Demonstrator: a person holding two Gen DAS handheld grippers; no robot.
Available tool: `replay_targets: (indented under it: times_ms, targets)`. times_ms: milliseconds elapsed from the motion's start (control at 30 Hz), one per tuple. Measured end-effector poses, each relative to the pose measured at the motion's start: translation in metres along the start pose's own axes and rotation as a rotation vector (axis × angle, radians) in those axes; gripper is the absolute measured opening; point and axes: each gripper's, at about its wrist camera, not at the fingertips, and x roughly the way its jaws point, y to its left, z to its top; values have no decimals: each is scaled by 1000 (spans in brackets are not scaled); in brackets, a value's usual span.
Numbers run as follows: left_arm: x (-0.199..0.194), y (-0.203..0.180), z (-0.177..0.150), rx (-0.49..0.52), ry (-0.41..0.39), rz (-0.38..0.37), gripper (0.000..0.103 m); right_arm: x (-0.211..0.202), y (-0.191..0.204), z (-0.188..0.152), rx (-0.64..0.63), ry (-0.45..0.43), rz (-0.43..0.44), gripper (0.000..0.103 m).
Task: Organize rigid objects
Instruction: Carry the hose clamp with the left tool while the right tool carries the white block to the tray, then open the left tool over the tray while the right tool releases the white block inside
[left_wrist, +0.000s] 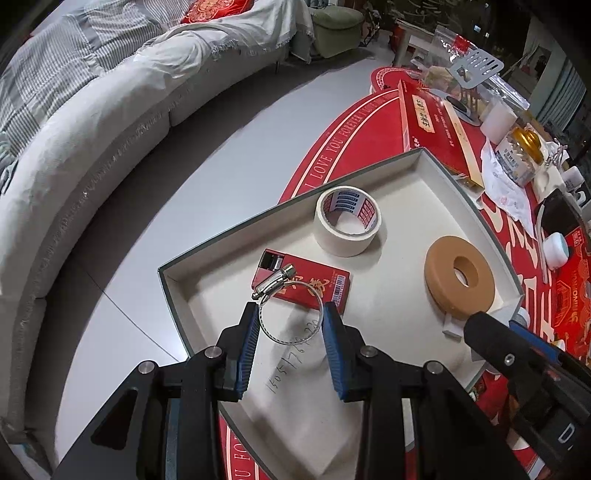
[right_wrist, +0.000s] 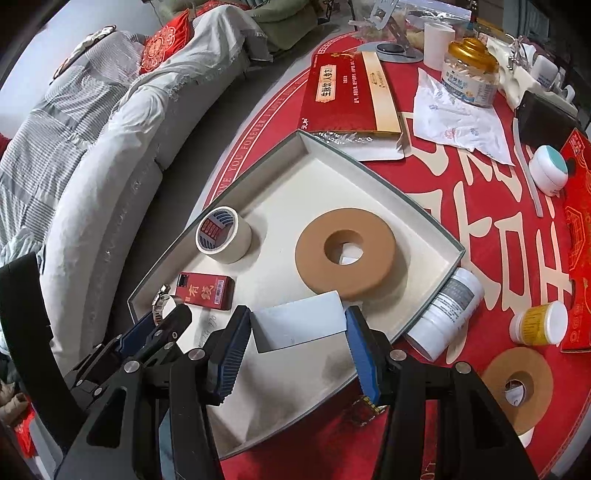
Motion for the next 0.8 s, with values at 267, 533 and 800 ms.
replay_targets:
  times_ms: [267,533,800]
  targets:
    - [9,1,-3,5,25,6,37,11,2,-1,-4,20,-9,54]
    - [16,-7,-6,53,46,20,73,23,4,-2,-29,53,-23,90]
    - [-5,-5,-10,44,13,-28,103,-19,-24,-20,-58,-75,-130,101]
